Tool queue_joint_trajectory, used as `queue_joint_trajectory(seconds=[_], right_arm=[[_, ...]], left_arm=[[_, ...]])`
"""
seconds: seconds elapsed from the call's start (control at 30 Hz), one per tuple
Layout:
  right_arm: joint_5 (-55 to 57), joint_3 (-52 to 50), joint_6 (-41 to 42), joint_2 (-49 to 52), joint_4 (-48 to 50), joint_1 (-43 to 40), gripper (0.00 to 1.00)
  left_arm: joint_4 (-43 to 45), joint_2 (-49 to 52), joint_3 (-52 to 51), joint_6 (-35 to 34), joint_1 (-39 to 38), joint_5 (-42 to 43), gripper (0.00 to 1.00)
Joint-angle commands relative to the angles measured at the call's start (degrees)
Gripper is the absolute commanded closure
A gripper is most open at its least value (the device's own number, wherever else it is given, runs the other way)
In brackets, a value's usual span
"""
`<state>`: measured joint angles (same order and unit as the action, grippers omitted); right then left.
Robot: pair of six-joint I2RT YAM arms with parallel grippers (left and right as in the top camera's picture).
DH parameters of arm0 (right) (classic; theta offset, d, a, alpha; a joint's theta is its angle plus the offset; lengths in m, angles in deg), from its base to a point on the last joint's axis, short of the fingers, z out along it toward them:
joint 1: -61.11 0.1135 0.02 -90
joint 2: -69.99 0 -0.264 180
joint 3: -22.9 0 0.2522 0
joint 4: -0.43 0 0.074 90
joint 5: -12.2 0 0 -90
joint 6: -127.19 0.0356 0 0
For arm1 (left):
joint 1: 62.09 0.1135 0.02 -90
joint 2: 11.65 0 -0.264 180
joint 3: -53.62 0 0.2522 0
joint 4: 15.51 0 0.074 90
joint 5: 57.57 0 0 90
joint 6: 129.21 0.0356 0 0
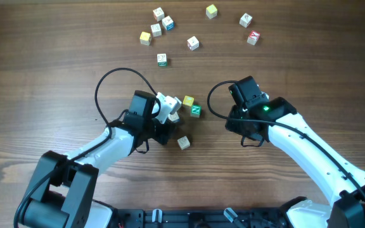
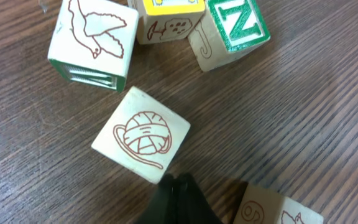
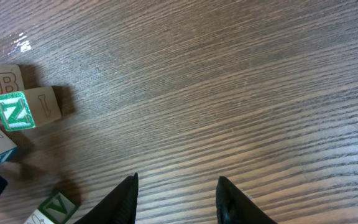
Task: Form a circle
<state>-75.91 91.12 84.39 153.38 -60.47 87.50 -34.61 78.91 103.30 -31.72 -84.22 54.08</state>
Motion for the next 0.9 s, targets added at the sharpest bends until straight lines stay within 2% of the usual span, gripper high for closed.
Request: queue_joint_trajectory(seconds=[0.0,0.87], right_arm=[[-0.3,0.2,-0.7,0.6,0.3,-0.2,0.59],[-0.3,0.2,-0.7,0.6,1.7,-0.2,0.57]], left_arm=[[-0.9,0.7,-0.3,1.1,-0.3,-0.5,0.96],[0.9,0.7,-0.3,1.1,-0.3,-0.5,0.96]])
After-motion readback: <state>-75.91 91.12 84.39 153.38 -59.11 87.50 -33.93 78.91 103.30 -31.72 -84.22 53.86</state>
